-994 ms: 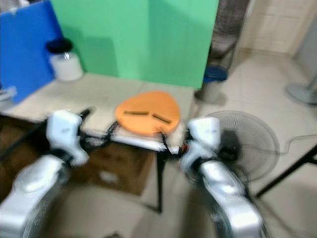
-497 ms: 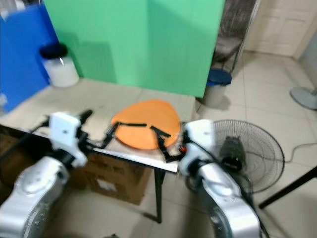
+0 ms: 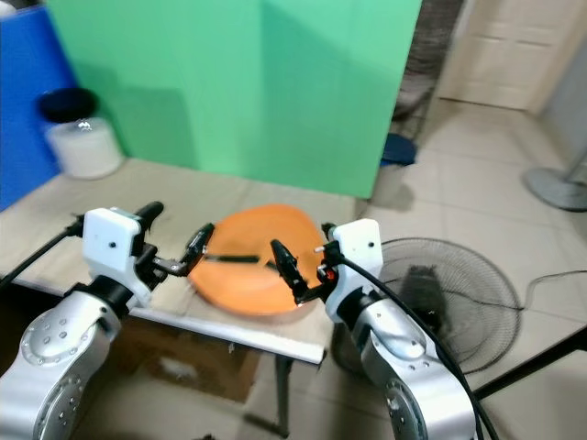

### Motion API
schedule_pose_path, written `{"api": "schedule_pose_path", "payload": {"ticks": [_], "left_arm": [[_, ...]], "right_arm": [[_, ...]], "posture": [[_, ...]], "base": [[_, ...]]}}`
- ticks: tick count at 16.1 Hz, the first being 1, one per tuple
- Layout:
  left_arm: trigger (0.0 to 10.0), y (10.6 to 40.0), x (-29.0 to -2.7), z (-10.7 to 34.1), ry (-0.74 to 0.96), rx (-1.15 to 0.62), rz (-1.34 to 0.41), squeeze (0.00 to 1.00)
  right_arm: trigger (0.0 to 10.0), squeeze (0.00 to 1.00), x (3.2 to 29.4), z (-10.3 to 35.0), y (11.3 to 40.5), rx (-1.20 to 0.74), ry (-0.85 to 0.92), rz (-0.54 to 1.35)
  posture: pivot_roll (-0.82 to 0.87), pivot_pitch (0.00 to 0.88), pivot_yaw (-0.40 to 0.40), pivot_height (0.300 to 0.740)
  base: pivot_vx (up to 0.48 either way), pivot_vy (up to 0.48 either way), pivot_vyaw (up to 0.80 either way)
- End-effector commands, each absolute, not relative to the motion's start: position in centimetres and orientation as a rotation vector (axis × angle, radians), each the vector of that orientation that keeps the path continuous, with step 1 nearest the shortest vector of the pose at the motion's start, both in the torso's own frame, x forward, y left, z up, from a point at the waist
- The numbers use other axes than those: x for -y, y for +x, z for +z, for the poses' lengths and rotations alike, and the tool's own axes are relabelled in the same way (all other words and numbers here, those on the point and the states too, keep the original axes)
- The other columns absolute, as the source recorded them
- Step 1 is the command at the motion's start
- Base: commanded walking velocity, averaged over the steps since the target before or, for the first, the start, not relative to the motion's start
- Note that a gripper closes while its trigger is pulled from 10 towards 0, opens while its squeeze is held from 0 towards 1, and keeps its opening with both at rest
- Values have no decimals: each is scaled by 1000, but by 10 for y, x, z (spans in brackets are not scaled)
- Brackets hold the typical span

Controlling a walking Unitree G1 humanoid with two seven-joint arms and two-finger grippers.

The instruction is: Setting the table

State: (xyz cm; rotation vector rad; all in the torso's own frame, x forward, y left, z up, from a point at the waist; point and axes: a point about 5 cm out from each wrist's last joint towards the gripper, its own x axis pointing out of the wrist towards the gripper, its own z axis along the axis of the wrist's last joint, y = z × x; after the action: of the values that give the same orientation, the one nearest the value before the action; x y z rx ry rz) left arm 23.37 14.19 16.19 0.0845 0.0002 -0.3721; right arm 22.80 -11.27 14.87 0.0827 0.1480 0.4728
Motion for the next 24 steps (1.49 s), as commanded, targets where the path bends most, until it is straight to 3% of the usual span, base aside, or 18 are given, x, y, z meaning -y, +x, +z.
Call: {"api": "schedule_pose_path", "payload": {"ticks": [1,6,7,8,10,13,15,16,17,20,24], "left_arm": [[10000,233,-136,164,80,11,-394,0],[10000,234,-134,155,95,-45,-433,0],[10000,234,-133,152,89,-69,-454,137],[10000,234,-133,146,75,-107,-510,1000],[10000,235,-132,133,138,-186,-631,1000],[10000,249,-150,113,251,-291,-609,1000],[10000,252,-155,109,244,-314,-610,725],[10000,253,-158,105,217,-333,-630,455],[10000,253,-158,102,203,-338,-635,255],[10000,253,-165,82,205,-400,-662,137],[10000,250,-174,67,236,-454,-656,125]], "right_arm": [[10000,1000,120,150,228,-138,70,439],[10000,1000,123,149,236,-146,77,425],[10000,1000,123,148,238,-151,77,421],[10000,1000,125,147,242,-165,85,415],[10000,1000,127,145,249,-183,97,410],[10000,1000,131,143,257,-199,118,419],[10000,1000,134,141,259,-214,147,413],[10000,1000,136,138,260,-244,172,409],[10000,1000,136,137,261,-251,173,407],[10000,1000,137,131,264,-283,158,402],[10000,1000,139,129,270,-298,171,378]], "posture": [[125,0,28,740],[123,0,40,740],[122,0,43,740],[121,0,44,740],[116,0,49,740],[105,0,57,740],[105,0,57,740],[106,0,54,740],[106,0,54,740],[104,0,52,740],[99,0,52,740]], "base": [[352,0,800],[259,0,0],[0,0,0],[0,0,0],[0,0,0],[0,0,0],[0,0,0],[0,0,0],[0,0,0],[0,0,0],[0,0,0]]}}
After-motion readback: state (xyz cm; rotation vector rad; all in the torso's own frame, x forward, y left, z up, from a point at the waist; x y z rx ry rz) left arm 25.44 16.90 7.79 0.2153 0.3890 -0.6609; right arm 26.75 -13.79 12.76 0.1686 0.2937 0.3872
